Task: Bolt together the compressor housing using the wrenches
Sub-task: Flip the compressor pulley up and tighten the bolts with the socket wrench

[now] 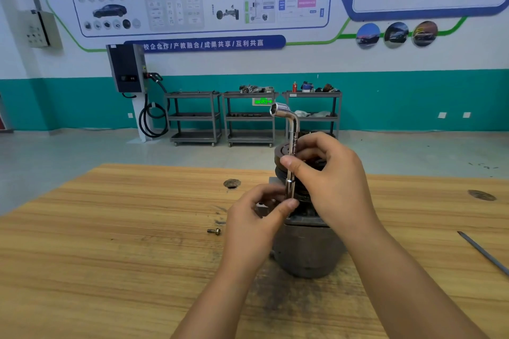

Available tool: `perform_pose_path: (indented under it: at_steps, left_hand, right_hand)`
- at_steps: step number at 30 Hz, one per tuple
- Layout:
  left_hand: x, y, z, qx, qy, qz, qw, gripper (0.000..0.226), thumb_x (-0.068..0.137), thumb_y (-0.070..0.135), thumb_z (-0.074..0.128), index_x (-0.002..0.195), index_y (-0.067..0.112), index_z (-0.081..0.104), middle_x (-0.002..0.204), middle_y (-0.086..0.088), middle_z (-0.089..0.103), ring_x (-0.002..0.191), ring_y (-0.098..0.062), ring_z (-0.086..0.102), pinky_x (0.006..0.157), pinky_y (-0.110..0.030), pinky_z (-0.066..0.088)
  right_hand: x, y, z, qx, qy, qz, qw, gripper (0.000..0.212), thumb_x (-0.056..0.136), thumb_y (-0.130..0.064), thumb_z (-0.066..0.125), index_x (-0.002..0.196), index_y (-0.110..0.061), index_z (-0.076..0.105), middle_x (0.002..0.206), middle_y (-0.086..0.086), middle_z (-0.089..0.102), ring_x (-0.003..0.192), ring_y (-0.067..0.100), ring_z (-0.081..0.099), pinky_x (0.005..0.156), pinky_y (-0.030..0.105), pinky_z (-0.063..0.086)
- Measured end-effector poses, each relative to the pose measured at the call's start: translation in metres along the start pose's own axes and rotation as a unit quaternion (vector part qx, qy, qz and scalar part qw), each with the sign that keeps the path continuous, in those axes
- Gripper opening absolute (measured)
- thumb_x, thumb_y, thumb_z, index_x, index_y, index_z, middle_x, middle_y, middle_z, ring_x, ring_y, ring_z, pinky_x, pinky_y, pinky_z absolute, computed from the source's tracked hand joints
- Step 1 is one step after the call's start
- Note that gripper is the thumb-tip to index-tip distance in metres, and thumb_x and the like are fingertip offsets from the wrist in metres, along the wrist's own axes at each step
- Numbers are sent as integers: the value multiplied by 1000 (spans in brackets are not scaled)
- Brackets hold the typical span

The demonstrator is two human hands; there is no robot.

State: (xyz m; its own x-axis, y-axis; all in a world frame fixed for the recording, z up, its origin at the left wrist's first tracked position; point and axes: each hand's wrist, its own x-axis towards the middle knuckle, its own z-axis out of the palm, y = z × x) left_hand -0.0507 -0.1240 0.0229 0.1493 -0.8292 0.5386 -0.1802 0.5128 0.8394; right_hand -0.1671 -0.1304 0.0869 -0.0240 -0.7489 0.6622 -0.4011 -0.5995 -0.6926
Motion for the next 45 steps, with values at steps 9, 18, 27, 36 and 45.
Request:
perform_pose_path:
  at_steps: [9, 18, 27, 36, 45]
  left_hand:
    - [3, -6, 4, 13, -2, -33, 999, 16, 82, 17, 70, 95, 25, 72, 95, 0, 69, 90, -10, 63, 79, -24, 48]
    - [2, -8, 5, 10, -37, -24, 999, 17, 93, 27, 51, 89, 33, 67, 89, 19, 63, 105, -18, 52, 92, -31, 43]
    - [5, -6, 5, -32, -47, -19, 998, 15, 90, 14, 58, 83, 26, 65, 86, 11, 60, 83, -4, 56, 81, -23, 46]
    - [5, -4, 7, -22, -44, -40, 998, 20, 94, 17, 50, 88, 16, 69, 101, -5, 51, 96, -14, 53, 95, -42, 43]
    - [5, -7, 5, -5, -43, -25, 999, 14, 89, 17, 60, 84, 29, 64, 99, 4, 54, 93, -1, 52, 86, -16, 40]
  right_hand:
    - [3, 3, -4, -27, -64, 17, 997, 19, 89, -29, 57, 106, -37, 61, 110, 0, 61, 110, 19, 53, 96, 43, 45]
    - [6, 4, -13, 17, -73, 5, 997, 21, 84, -22, 68, 83, -40, 57, 91, -7, 68, 96, 6, 60, 86, 31, 48]
    - [7, -2, -11, -6, -75, 7, 997, 11, 81, -31, 70, 79, -38, 61, 80, -13, 66, 103, 21, 56, 92, 50, 43]
    - [13, -3, -16, -68, -120, -4, 990, 7, 90, -28, 60, 93, -26, 66, 93, -11, 54, 106, 22, 50, 96, 49, 38]
    - [12, -3, -13, -89, -94, -9, 992, 10, 88, -36, 60, 92, -28, 63, 92, -10, 55, 104, 19, 46, 96, 48, 37]
